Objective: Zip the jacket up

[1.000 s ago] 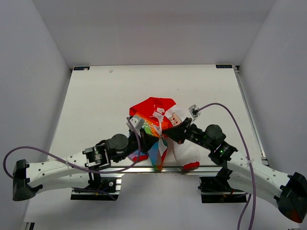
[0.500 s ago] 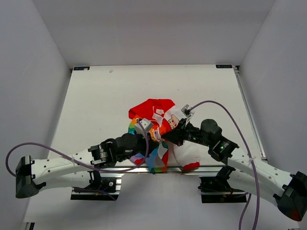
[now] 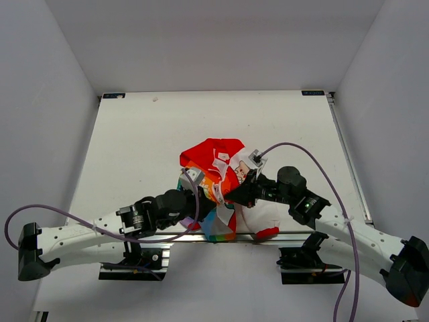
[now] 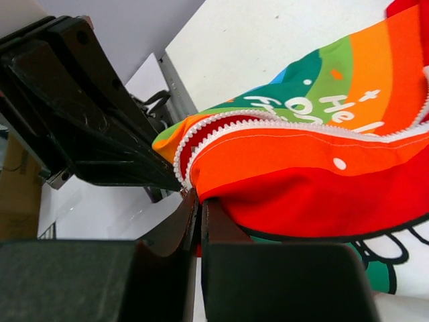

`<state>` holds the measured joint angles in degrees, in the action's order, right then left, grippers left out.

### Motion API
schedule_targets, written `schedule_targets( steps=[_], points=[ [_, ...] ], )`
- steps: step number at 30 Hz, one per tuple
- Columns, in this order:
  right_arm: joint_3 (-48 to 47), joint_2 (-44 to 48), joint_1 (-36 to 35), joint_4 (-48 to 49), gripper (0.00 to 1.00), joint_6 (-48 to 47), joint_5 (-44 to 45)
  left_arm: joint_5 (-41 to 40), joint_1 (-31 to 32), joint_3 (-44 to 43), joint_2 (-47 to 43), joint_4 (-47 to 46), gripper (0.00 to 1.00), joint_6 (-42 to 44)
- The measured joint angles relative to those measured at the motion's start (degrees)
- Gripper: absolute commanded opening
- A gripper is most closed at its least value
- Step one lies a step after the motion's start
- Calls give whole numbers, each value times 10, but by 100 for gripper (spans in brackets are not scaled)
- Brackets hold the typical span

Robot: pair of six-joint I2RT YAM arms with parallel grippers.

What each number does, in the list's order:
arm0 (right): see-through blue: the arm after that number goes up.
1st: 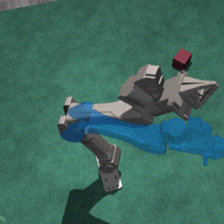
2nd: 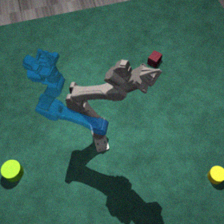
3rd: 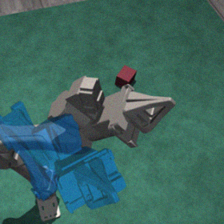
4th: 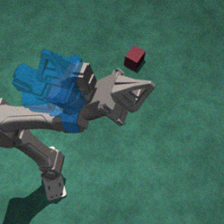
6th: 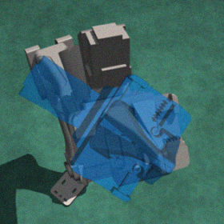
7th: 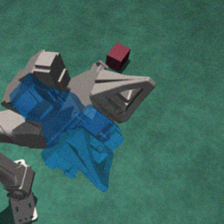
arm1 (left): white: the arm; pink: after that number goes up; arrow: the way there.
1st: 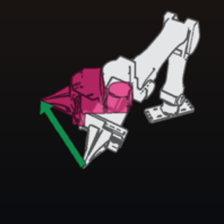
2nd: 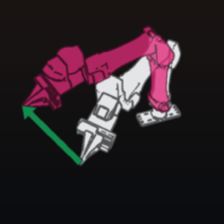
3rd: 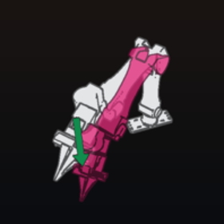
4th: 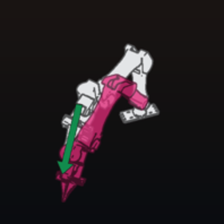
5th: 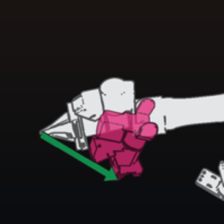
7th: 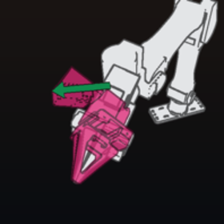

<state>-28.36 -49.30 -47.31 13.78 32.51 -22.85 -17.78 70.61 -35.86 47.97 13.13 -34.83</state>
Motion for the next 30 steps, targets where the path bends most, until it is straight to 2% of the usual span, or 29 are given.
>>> schedule_targets(
  steps=[4, 6, 9, 21, 23, 27, 30],
  points=[
    [19, -27, 0, 47, 0, 26, -33, 2, 0, 22, -25, 5, 29, -14],
    [29, -35, 0, 68, 0, 38, -43, 5, 0, 33, -36, 4, 42, -18],
    [36, -38, 1, 88, 0, 49, -48, 13, 0, 45, -47, 0, 52, -26],
    [39, -41, 1, 123, 0, 76, -51, 21, 0, 82, -66, -52, 56, -38],
    [38, -41, 1, 124, 0, 76, -50, 19, 0, 87, -71, -62, 61, -37],
    [38, -41, 1, 124, 0, 76, -50, 17, 0, 109, -101, -100, 64, -35],
    [38, -41, 1, 124, 0, 76, -49, 12, 0, 120, -119, -121, 59, -32]
  ],
)
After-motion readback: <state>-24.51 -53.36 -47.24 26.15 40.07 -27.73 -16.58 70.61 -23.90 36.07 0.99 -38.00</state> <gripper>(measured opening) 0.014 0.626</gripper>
